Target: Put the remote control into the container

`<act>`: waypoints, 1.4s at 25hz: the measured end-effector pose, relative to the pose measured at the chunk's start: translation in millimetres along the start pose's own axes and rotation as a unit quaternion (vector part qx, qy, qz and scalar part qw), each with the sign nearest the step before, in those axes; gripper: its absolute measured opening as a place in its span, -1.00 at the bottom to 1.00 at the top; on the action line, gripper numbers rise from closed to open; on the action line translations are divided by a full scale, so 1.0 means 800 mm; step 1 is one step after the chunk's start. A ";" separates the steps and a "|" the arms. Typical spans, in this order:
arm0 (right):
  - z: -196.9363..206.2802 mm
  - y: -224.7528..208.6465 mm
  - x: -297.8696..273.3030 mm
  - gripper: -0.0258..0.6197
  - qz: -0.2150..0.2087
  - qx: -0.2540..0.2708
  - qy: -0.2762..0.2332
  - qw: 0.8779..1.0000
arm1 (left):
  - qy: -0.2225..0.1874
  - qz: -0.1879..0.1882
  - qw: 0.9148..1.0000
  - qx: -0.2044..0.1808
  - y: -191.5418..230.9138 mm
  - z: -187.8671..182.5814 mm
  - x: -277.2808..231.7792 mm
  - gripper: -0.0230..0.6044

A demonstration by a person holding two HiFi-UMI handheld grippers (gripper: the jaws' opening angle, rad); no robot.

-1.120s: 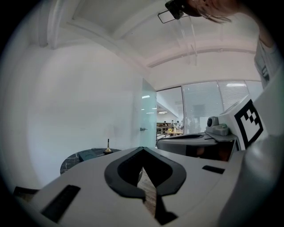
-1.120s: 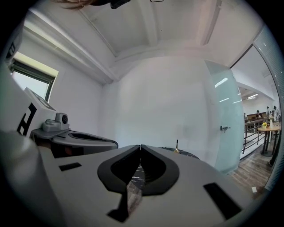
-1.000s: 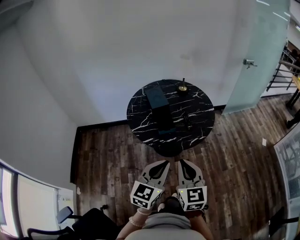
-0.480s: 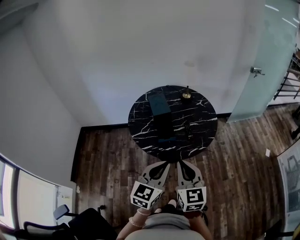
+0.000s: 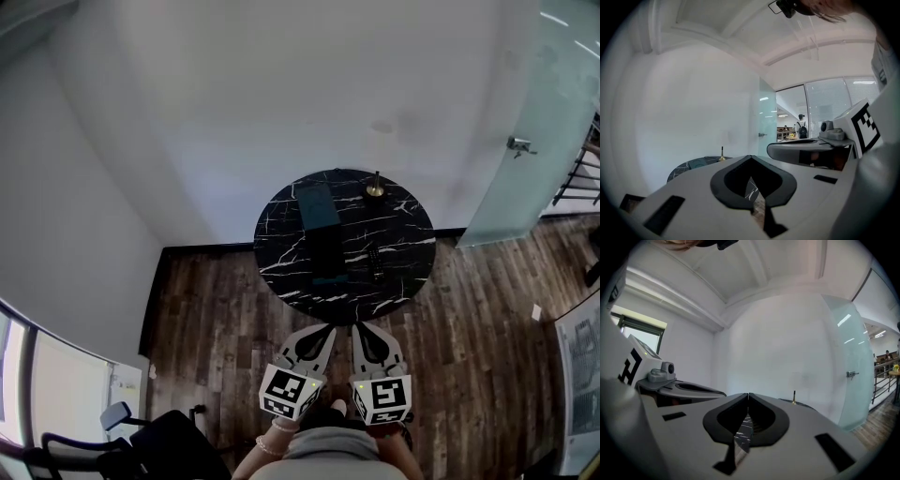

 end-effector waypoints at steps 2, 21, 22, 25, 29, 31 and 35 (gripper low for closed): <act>-0.001 -0.005 -0.001 -0.88 0.004 0.001 0.000 1.000 | 0.001 -0.003 1.000 0.000 0.000 0.001 -0.006 -0.91; -0.010 -0.041 -0.077 -0.88 0.057 -0.004 0.005 0.998 | -0.003 0.038 0.999 -0.001 0.064 -0.002 -0.079 -0.91; -0.010 -0.043 -0.082 -0.88 0.062 -0.004 0.003 0.998 | -0.004 0.041 0.999 -0.001 0.070 -0.001 -0.084 -0.91; -0.013 -0.051 -0.098 -0.88 0.077 -0.006 0.002 0.997 | -0.006 0.051 0.999 -0.001 0.086 0.000 -0.101 -0.91; -0.018 -0.062 -0.118 -0.88 0.103 -0.007 0.000 0.995 | -0.011 0.074 0.997 -0.003 0.104 -0.002 -0.126 -0.91; -0.020 -0.067 -0.127 -0.88 0.116 -0.007 -0.002 0.993 | -0.013 0.085 0.996 -0.002 0.114 -0.002 -0.137 -0.91; -0.020 -0.076 -0.145 -0.88 0.144 -0.011 -0.008 0.989 | -0.013 0.104 0.994 -0.006 0.134 0.000 -0.157 -0.91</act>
Point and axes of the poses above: the fingertips, and each gripper's own axes: x backward along the fingers, y to its left, z out of its underside, the point moved 7 cm from there along x, backward along the fingers, and after that the axes turned 10 degrees about -x, right-handed, at the moved point
